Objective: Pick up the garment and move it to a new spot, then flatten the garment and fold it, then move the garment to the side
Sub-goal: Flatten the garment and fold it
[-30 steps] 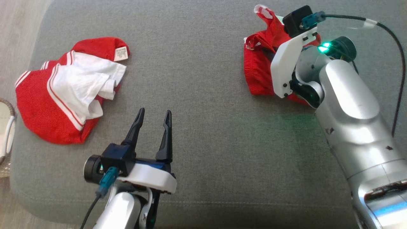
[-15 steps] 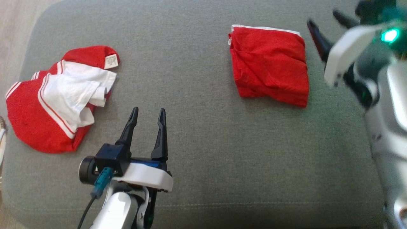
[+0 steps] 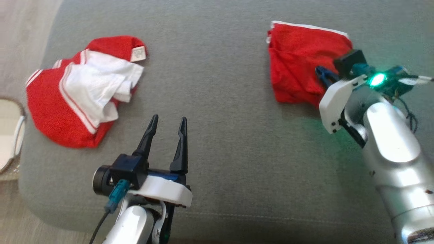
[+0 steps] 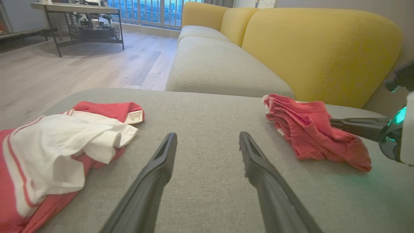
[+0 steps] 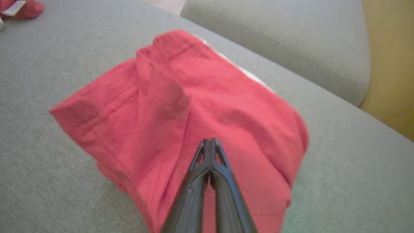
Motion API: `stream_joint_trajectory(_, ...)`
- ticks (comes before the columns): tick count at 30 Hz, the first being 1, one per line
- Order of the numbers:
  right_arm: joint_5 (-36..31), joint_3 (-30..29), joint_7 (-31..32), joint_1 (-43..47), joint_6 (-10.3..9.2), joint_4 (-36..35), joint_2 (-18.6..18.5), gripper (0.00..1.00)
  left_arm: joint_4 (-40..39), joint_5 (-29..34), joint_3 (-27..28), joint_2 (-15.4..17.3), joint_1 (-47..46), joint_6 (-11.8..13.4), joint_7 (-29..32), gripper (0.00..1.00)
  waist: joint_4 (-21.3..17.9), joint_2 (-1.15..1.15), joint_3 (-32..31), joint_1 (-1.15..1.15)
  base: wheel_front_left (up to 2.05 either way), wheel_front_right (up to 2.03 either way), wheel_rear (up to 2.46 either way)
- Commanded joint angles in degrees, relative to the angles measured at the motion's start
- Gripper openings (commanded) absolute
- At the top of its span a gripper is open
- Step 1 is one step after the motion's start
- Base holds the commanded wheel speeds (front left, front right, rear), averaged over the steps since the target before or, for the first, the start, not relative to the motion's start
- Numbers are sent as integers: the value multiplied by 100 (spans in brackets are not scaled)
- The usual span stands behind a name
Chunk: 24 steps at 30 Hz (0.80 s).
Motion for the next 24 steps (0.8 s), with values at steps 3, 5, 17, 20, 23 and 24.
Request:
stream_joint_trajectory(3,138,155,-206,-241,-1,445,270,0,-106,-92,178,-2,-172,40,-55,100,251,0,9,0,0,0,0)
stream_joint_trajectory(5,425,251,-306,-271,-1,632,411,0,-94,-107,191,-2,-163,51,-60,100,278,0,0,0,0,0,0)
stream_joint_trajectory(17,2257,1833,44,45,-1,-187,340,0,-128,-102,208,48,-88,125,-78,100,131,0,-132,0,0,0,0)
stream_joint_trajectory(20,2191,1667,-193,135,-1,-659,-46,0,-140,-107,194,54,-61,137,-80,100,94,0,-196,0,0,0,0)
stream_joint_trajectory(23,2005,1054,-530,430,-1,-1050,-153,100,-164,-147,225,49,5,173,-85,100,73,0,-318,0,0,0,0)
stream_joint_trajectory(24,1950,855,-634,563,-1,-1194,-118,100,-173,-183,271,51,45,201,-87,100,49,0,-358,0,0,0,0)
